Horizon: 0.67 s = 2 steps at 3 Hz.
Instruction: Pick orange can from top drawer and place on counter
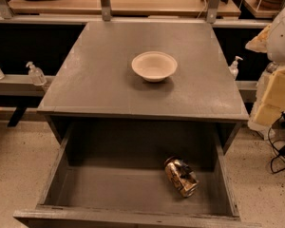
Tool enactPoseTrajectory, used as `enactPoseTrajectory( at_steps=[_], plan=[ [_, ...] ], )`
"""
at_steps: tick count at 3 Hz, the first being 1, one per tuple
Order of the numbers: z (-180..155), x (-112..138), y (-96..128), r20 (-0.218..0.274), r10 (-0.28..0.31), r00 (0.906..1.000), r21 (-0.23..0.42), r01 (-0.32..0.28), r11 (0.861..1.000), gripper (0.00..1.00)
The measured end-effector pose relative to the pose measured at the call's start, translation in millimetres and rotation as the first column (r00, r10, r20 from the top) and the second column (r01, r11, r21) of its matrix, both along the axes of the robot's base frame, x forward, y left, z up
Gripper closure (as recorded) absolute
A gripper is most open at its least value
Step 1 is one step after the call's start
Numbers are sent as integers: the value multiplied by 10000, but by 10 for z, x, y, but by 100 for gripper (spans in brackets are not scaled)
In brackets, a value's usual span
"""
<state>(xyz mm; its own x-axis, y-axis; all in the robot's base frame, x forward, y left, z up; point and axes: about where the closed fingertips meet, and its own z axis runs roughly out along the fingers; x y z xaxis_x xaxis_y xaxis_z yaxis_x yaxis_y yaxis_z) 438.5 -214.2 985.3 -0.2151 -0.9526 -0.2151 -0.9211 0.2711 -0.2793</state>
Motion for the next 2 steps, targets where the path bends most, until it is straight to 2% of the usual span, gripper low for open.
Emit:
enactPoseTrajectory(
  at_steps=[1, 2],
  plan=[
    [1, 0, 0, 2, 0, 10000, 0, 0, 10000, 0],
    [-214, 38, 17, -235, -80, 9997, 131, 84, 9999, 0]
  ],
)
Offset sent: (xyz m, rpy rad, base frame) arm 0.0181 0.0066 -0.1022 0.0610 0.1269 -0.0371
